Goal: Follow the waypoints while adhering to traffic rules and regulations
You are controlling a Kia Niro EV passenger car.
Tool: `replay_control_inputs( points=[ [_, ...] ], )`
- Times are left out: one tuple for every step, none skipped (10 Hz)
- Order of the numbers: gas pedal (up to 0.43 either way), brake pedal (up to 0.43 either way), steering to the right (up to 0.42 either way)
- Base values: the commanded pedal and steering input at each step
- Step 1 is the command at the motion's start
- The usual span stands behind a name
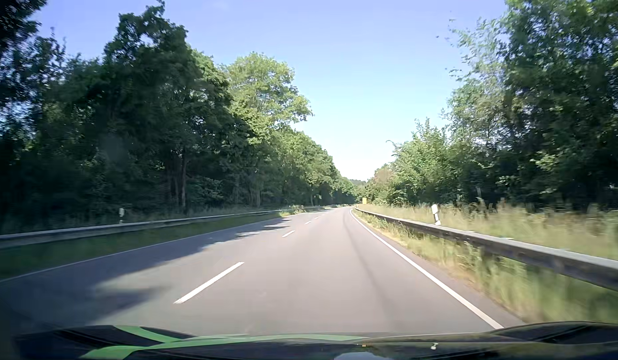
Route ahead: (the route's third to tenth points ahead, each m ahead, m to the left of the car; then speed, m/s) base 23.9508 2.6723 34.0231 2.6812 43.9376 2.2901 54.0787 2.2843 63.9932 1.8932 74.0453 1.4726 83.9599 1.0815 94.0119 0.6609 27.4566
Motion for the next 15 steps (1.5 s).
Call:
replay_control_inputs(
  points=[
    [0.24, 0.0, 0.002],
    [0.24, 0.0, 0.002],
    [0.24, 0.0, 0.002],
    [0.248, 0.0, 0.002],
    [0.248, 0.0, 0.002],
    [0.248, 0.0, 0.002],
    [0.248, 0.0, 0.002],
    [0.248, 0.0, 0.002],
    [0.24, 0.0, 0.002],
    [0.24, 0.0, 0.002],
    [0.24, 0.0, 0.002],
    [0.248, 0.0, 0.002],
    [0.248, 0.0, 0.002],
    [0.248, 0.0, 0.002],
    [0.248, 0.0, 0.002]
  ],
)
